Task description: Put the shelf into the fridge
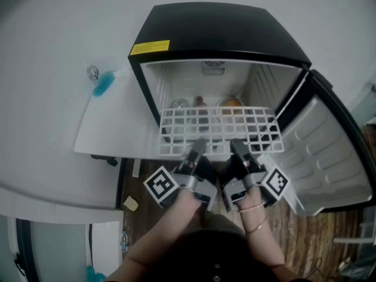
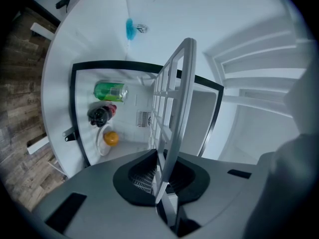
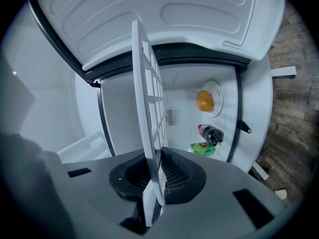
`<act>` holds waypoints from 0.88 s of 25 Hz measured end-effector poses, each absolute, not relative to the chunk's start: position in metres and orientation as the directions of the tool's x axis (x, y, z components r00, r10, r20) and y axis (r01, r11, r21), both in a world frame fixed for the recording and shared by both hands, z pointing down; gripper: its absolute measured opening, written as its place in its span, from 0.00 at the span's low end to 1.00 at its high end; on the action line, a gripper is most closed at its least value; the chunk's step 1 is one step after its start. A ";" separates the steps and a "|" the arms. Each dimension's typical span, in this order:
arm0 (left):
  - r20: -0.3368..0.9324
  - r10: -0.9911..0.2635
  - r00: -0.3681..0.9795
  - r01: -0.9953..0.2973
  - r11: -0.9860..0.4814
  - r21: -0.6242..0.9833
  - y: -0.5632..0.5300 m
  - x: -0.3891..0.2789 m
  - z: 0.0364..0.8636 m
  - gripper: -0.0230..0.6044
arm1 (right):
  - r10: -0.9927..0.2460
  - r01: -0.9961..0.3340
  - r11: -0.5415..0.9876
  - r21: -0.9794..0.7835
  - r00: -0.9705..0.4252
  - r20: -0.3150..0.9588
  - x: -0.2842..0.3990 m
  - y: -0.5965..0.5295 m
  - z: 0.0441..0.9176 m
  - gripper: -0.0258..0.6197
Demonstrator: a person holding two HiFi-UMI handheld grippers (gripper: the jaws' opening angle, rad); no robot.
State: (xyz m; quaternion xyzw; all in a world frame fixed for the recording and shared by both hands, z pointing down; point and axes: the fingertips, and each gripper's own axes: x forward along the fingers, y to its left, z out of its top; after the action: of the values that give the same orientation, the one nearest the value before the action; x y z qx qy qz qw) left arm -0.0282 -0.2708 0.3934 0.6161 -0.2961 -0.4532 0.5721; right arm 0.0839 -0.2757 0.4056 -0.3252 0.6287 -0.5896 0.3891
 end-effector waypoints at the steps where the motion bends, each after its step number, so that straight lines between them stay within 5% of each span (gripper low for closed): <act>1: -0.219 -0.884 0.413 0.154 -0.169 0.974 -0.271 -0.028 0.393 0.09 | -0.867 0.050 0.093 -0.994 -0.487 -0.106 0.084 -0.276 0.406 0.10; 22: -0.195 -0.899 0.393 0.155 -0.144 0.977 -0.280 -0.031 0.399 0.09 | -0.857 0.039 0.073 -0.997 -0.509 -0.083 0.080 -0.284 0.410 0.10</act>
State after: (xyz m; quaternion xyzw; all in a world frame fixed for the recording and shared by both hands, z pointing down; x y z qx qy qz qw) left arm -0.0312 -0.2801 0.3986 0.6029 -0.3081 -0.4565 0.5772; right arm 0.0804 -0.2839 0.4102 -0.3248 0.6294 -0.5985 0.3744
